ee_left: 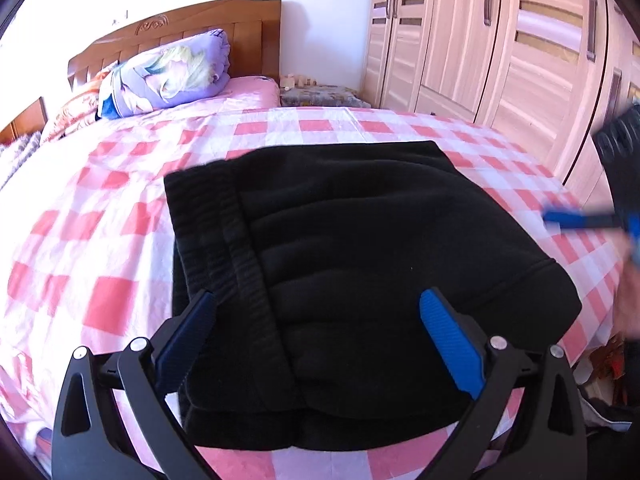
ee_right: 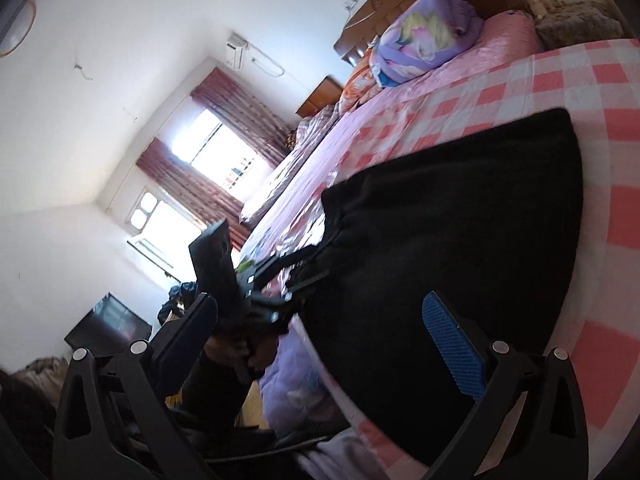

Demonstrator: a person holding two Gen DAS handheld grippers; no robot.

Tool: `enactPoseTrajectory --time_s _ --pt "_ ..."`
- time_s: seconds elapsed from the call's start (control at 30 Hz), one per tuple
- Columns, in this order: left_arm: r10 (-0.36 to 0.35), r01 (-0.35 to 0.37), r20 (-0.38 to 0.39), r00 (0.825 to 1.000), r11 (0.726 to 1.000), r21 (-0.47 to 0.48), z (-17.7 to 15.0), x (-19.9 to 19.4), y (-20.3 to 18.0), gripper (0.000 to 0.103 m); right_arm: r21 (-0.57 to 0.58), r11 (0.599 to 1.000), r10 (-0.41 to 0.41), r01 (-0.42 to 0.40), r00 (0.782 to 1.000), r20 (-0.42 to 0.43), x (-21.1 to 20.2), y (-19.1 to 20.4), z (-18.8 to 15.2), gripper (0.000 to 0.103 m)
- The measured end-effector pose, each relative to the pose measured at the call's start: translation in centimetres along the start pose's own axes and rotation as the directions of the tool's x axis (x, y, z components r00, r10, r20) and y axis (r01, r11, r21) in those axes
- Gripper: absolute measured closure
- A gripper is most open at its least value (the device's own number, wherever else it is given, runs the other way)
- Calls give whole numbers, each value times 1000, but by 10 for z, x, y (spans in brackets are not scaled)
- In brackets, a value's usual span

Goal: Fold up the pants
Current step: 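Press the folded pants flat with the left tool and release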

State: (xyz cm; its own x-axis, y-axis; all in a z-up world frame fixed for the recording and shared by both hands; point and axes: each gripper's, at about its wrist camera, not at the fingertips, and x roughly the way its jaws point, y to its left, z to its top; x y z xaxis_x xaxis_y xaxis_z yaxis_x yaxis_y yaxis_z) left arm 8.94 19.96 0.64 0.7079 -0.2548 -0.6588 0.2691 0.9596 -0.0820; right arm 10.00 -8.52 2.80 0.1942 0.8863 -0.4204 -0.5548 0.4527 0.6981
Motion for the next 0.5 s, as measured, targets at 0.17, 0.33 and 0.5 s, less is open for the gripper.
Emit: enactPoseTrajectory --time_s 0.17,0.33,0.5 --pt "20 -20 -5 1000 999 -34 3 4 4 1 63 998 19 -25 996 82 -17 -12 -9 4" --pt "31 -32 -10 999 998 -45 3 5 5 1 94 985 -158 147 980 118 -54 -13 -21 4" --pt "52 -53 -6 999 997 -57 2 5 4 1 101 958 -283 268 939 195 -87 3 -43 4"
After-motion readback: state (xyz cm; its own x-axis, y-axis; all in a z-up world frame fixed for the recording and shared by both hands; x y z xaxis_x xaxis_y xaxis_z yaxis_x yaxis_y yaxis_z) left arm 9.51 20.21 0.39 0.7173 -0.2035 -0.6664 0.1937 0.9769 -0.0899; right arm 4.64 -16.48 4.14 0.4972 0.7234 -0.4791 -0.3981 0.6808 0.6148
